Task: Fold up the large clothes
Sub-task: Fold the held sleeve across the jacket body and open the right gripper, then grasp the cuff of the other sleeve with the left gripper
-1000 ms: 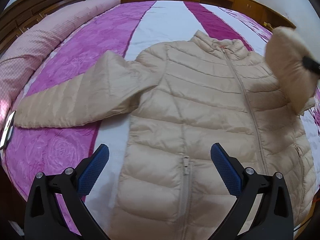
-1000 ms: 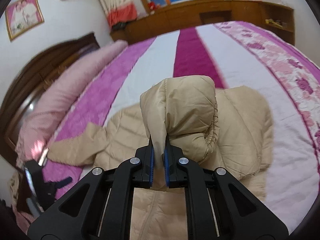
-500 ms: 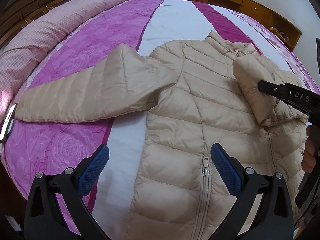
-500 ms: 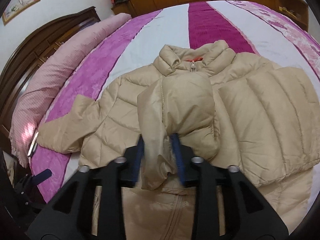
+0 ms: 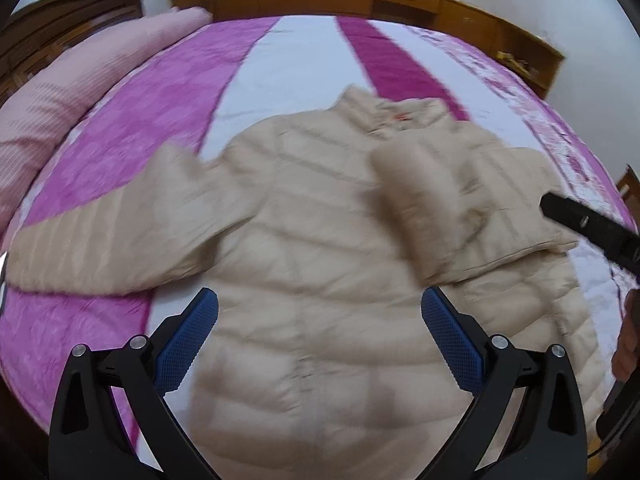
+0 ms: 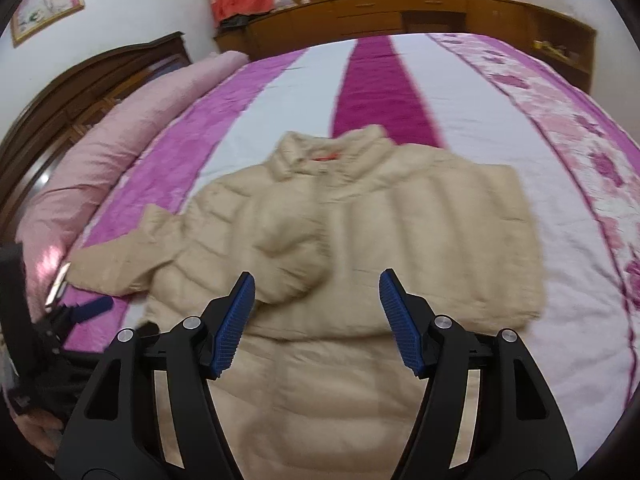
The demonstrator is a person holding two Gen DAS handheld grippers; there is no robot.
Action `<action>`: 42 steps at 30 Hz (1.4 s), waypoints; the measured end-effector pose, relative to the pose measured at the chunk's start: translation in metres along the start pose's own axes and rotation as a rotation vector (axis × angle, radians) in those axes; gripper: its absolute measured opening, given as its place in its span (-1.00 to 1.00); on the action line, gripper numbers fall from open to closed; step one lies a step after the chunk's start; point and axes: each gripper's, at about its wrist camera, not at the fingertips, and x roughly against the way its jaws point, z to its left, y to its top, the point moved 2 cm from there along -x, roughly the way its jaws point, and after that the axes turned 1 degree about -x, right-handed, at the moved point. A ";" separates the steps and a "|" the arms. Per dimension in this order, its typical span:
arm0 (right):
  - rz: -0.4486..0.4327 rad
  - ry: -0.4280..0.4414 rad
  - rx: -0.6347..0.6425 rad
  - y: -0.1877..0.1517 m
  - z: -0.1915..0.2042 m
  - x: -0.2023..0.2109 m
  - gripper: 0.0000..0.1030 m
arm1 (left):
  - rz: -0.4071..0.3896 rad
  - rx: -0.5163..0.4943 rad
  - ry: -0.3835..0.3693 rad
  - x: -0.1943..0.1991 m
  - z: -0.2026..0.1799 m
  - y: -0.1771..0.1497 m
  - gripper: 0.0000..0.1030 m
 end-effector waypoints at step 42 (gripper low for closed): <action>0.017 -0.179 -0.188 -0.022 -0.117 -0.009 0.27 | -0.126 -0.041 -0.168 -0.039 -0.036 0.074 -0.72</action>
